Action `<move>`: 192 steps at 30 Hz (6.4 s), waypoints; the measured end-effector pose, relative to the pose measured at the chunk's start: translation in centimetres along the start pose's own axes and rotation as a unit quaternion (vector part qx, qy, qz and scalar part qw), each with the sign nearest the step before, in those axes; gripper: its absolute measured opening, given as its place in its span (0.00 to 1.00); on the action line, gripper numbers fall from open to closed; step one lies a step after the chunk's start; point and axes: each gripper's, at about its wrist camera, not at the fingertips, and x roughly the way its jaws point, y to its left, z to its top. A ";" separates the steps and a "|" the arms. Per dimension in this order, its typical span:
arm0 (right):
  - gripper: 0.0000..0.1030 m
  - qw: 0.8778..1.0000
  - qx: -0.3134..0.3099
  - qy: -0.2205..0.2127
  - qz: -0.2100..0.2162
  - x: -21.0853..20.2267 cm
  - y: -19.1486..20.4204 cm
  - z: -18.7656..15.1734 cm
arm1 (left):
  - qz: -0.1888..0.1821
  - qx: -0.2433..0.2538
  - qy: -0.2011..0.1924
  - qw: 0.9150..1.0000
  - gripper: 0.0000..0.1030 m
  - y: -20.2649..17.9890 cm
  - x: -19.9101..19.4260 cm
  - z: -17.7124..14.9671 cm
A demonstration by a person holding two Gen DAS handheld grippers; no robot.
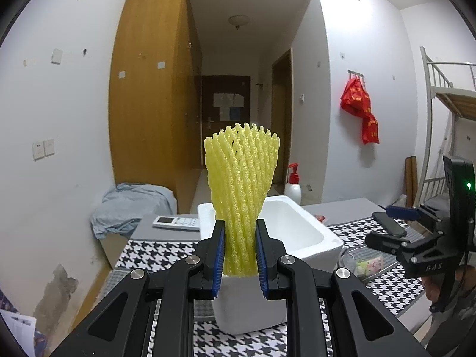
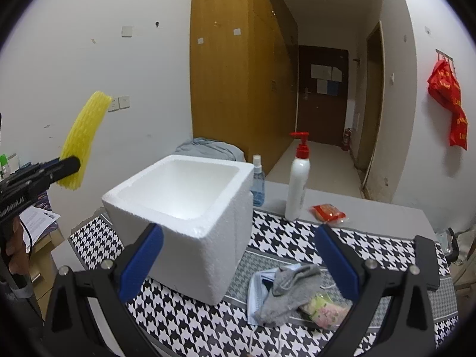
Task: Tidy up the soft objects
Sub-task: 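Carry the yellow net with the left gripper over the foam box, then open the left gripper to drop the yellow net into the box, then move the left gripper down toward the grey sock on the table, then close the left gripper on the grey sock and lift it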
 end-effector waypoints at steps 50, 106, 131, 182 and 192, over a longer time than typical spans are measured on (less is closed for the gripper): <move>0.99 0.994 0.071 0.027 -0.074 -1.7 -6.3 -5.3 | -0.029 0.000 0.058 0.998 0.59 -2.5 8.7 1.7; 1.00 0.994 0.069 -0.002 -0.081 -8.0 -5.6 -7.2 | -0.097 0.025 -0.018 0.995 0.99 -9.1 -0.1 -2.6; 1.00 0.991 0.088 0.020 -0.104 -8.4 -7.0 -10.2 | -0.172 0.060 0.020 0.983 0.99 -14.2 1.4 -6.2; 1.00 0.985 0.144 0.064 -0.075 -4.0 -14.3 -13.7 | -0.105 0.082 0.205 0.970 0.65 -18.5 15.6 -9.5; 1.00 0.984 0.147 0.068 -0.070 -3.5 -14.6 -13.9 | -0.090 0.080 0.243 0.962 0.42 -18.1 17.3 -10.3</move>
